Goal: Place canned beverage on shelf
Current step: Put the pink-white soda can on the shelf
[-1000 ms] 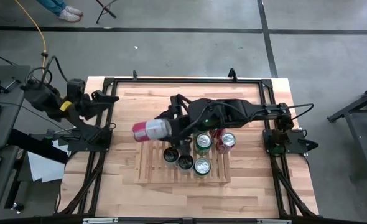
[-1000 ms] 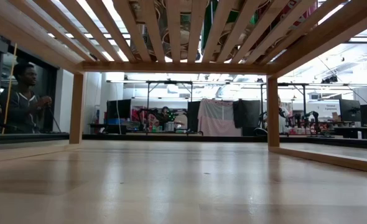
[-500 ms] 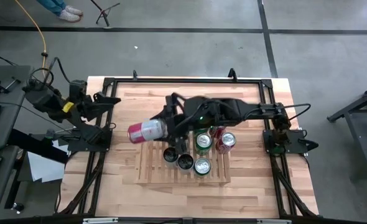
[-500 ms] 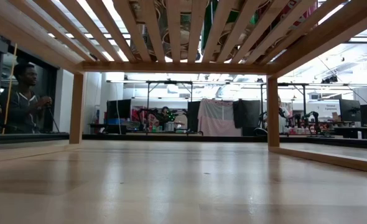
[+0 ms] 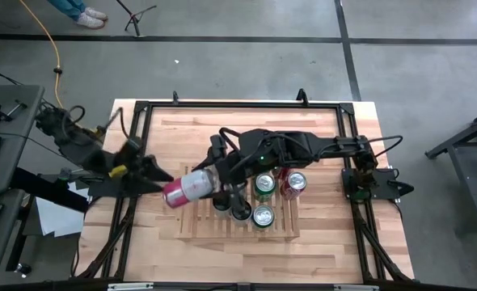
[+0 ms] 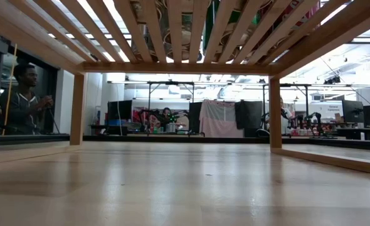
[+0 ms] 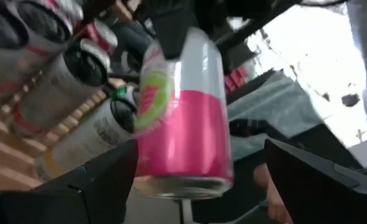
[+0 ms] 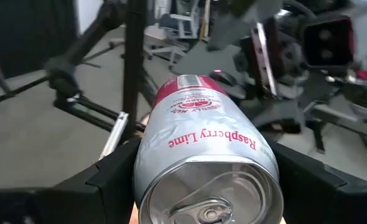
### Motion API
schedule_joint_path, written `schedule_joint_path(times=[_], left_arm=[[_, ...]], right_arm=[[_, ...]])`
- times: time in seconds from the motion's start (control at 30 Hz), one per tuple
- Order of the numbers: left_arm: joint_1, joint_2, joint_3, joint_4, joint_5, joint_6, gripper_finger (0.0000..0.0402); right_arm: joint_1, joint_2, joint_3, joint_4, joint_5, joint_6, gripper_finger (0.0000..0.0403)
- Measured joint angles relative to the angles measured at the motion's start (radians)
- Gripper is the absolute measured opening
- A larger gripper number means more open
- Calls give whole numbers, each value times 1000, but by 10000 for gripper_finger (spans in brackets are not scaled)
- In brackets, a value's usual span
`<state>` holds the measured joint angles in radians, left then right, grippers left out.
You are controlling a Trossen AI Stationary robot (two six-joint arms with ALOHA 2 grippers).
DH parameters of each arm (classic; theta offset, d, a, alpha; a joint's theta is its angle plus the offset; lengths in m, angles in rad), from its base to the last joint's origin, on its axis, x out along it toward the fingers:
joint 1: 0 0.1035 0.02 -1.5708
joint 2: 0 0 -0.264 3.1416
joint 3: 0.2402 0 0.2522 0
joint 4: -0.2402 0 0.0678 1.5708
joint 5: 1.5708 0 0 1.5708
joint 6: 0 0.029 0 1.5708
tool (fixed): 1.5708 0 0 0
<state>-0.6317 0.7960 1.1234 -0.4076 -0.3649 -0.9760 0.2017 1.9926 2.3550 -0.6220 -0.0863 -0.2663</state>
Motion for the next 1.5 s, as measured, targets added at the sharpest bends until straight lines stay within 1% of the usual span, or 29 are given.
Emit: schedule_joint_path(times=[0.17, 0.3, 0.37, 0.5, 0.6, 0.7, 0.8, 0.87, 0.97, 1.03, 1.1, 1.13, 1.17, 1.27, 1.37, 1.43, 1.5], left_arm=[[24, 30, 0, 8, 31, -8, 337], [37, 37, 0, 25, 43, 61, 337], [41, 34, 0, 60, 50, 118, 337], [42, -3, 0, 126, 54, 257, 337], [42, -39, 0, 129, -3, 370, 337], [42, -67, 0, 120, -73, 512, 337], [42, -87, 0, 120, -140, 668, 337], [42, -99, 0, 116, -188, 774, 337], [42, -114, 0, 100, -266, 914, 337], [42, -123, 0, 82, -316, 977, 337], [42, -132, 0, 66, -347, 1004, 337], [42, -136, 0, 63, -352, 1004, 337], [42, -140, 0, 63, -353, 996, 337], [42, -153, 0, 76, -351, 877, 337], [42, -168, 0, 104, -311, 701, 337], [42, -173, 1, 134, -280, 583, 337], [42, -174, 1, 153, -263, 453, 337]], right_arm=[[24, 0, 0, 16, -35, 5, 285], [31, 0, 0, 16, -39, 56, 285], [30, 0, 0, 14, -36, 127, 285], [21, -9, 0, 24, -16, 352, 285], [8, -20, 0, 48, 22, 617, 285], [-19, -26, 0, 55, -6, 860, 285], [-38, -26, 0, 52, -3, 1040, 287], [-48, -26, 0, 55, 10, 1129, 293], [-57, -26, 0, 57, 69, 1212, 297], [-58, -26, 0, 58, 101, 1238, 298], [-58, -26, 0, 63, 115, 1253, 299], [-59, -26, 0, 66, 115, 1236, 299], [-59, -26, 0, 66, 111, 1170, 300], [-47, -26, 0, 38, 55, 843, 301], [-18, -25, 0, -15, 44, 537, 301], [4, -25, 0, -41, 56, 319, 301], [24, -20, 0, -58, 124, 67, 301]])
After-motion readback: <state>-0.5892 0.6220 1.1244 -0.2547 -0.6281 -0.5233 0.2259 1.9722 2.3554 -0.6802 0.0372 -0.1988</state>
